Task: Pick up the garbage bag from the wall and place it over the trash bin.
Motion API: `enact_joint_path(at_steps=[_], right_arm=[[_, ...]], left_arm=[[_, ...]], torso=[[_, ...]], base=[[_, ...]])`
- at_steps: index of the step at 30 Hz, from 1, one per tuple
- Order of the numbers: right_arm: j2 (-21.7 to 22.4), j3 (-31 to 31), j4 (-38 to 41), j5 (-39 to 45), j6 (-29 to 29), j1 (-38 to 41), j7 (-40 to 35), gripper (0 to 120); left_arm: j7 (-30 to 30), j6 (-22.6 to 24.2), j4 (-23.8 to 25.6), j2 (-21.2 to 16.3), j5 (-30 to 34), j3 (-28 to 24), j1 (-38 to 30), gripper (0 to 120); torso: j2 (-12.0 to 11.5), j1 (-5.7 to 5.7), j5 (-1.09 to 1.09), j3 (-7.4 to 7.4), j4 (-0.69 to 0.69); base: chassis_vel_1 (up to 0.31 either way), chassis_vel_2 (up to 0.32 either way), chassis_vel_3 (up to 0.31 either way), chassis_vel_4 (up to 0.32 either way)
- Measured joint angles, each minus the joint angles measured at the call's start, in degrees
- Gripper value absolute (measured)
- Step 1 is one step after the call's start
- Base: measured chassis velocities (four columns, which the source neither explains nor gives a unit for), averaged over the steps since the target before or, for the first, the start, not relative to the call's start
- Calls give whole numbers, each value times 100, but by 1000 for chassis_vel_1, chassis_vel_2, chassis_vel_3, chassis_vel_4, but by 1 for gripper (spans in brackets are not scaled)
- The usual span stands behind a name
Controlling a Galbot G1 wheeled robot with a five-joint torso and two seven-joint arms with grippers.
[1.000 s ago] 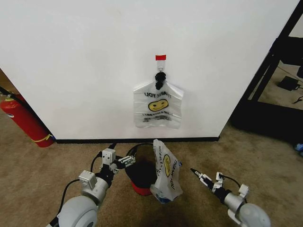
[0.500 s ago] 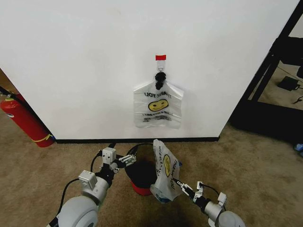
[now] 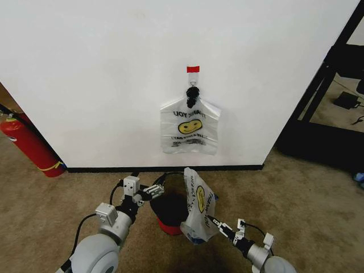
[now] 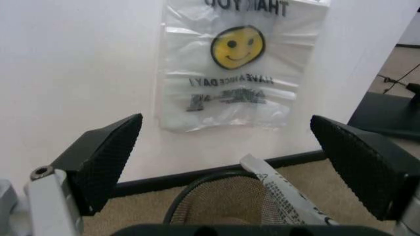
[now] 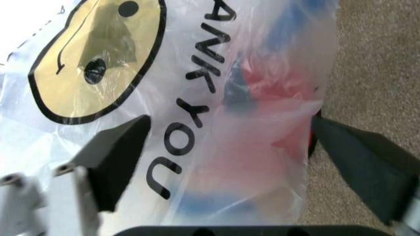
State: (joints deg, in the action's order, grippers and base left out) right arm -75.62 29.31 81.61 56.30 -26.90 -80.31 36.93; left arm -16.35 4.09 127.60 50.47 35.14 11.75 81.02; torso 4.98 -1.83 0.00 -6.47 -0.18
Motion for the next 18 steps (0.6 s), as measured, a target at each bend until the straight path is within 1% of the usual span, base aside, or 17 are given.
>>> enact_joint_path(at_steps=[1,4,5,7,8,11,13,14,18], right_arm=[[2,-2,4,0,19,-2,0,83],[13,-3,27,0,48,-20,0,74],[13,-3,27,0,48,-20,0,74],[23,-1,34,-2,60,-27,0,66],[27,3,29,-19,69,-29,0,58],[20,5,-20,-53,100,-22,-1,47],[16,4,-28,-55,106,-20,-2,45],[7,-1,-40,-62,115,-12,-3,38],[-10,-12,-36,-71,145,-7,-16,22]], left_arm=[[-1,1,13,2,0,0,12,100],[-2,2,28,11,0,-9,31,100],[-2,2,28,11,0,-9,31,100],[-2,3,28,18,0,-26,32,100],[-2,5,21,24,1,-43,30,100],[-2,13,-2,29,3,-55,29,100],[-2,13,-5,29,3,-56,31,100],[-3,14,-6,29,3,-56,41,100],[-19,17,4,20,3,-39,58,100]], torso=[[0,0,0,0,0],[0,0,0,0,0],[0,0,0,0,0],[0,0,0,0,0],[0,0,0,0,0],[0,0,0,0,0],[0,0,0,0,0],[0,0,0,0,0],[0,0,0,0,0]], base=[[0,0,0,0],[0,0,0,0],[0,0,0,0],[0,0,0,0],[0,0,0,0],[0,0,0,0],[0,0,0,0],[0,0,0,0],[0,0,0,0]])
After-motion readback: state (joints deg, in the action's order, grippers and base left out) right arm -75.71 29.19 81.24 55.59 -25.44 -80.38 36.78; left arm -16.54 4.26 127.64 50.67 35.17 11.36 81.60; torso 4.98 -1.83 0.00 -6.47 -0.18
